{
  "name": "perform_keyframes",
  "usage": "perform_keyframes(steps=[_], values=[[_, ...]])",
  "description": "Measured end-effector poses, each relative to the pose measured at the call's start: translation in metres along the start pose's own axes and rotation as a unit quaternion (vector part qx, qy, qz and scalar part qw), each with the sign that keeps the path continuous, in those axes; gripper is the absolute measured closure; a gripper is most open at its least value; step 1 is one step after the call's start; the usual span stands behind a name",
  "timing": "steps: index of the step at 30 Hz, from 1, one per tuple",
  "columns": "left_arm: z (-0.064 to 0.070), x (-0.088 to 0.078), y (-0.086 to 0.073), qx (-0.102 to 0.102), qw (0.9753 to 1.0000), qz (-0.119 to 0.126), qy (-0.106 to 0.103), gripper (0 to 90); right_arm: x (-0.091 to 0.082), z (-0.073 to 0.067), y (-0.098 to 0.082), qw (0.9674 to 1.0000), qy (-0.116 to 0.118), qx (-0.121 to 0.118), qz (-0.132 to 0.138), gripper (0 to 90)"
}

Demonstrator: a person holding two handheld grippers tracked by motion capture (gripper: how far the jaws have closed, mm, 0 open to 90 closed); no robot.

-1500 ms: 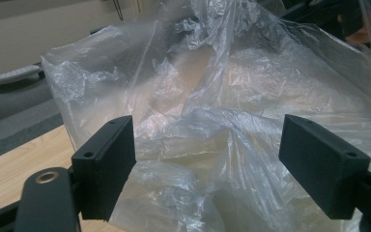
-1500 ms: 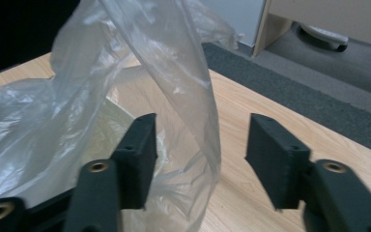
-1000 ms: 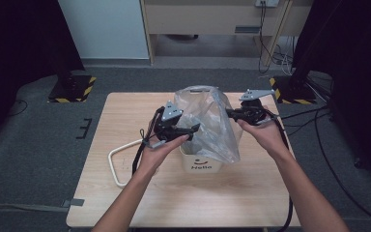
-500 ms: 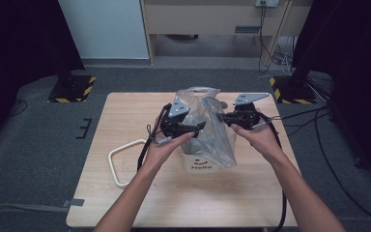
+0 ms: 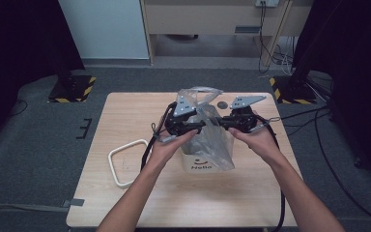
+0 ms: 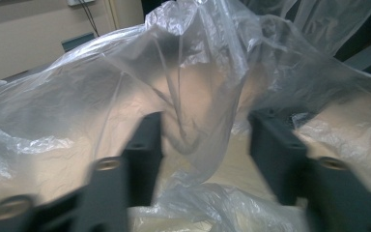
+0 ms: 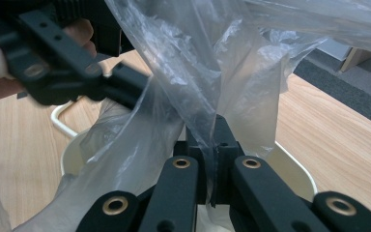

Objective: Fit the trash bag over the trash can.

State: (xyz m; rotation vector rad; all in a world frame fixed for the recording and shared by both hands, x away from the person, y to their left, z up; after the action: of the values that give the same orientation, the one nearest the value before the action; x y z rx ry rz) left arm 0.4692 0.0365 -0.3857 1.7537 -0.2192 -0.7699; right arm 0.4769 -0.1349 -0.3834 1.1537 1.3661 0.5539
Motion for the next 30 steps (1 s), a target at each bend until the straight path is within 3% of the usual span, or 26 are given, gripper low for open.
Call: perform_keyframes(steps=[2,5,10,16,19,30], values=[[0.001,-0.001,0.0,0.009,0.9999,0.001,0.01,65.4,0.001,0.0,-0.001,1.0,0.001,0.002,0.0,90.0],[-0.001,-0.001,0.0,0.01,0.9996,-0.004,0.025,74.9,0.001,0.0,-0.001,1.0,-0.002,0.0,-0.003,90.0],[-0.005,-0.005,-0.002,0.001,0.9997,-0.011,0.023,86.6,-0.001,0.002,-0.001,1.0,-0.008,0.004,0.001,90.0],[-0.007,-0.02,-0.01,0.0,0.9995,-0.021,0.023,89.0,-0.008,0.014,-0.005,0.9993,-0.035,0.015,0.004,90.0],[-0.009,-0.03,-0.016,0.009,0.9991,-0.03,0.031,89.2,-0.011,0.023,-0.007,0.9983,-0.052,0.024,0.01,90.0],[-0.015,-0.063,-0.05,-0.007,0.999,-0.035,0.025,89.9,-0.014,0.055,-0.019,0.993,-0.103,0.059,0.005,90.0]])
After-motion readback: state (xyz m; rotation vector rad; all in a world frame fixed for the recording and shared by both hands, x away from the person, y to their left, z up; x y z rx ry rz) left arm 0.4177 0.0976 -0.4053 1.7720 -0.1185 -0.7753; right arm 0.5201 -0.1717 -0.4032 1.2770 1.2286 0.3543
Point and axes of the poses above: each handheld gripper's, and its own axes: x roughly forward along the jaws, y roughly out of its top, z roughly to its right, the point moved 4 cm from there along x, roughly forward along the jaws, and after that the axes turned 13 degrees about y, right-handed, at the moved point
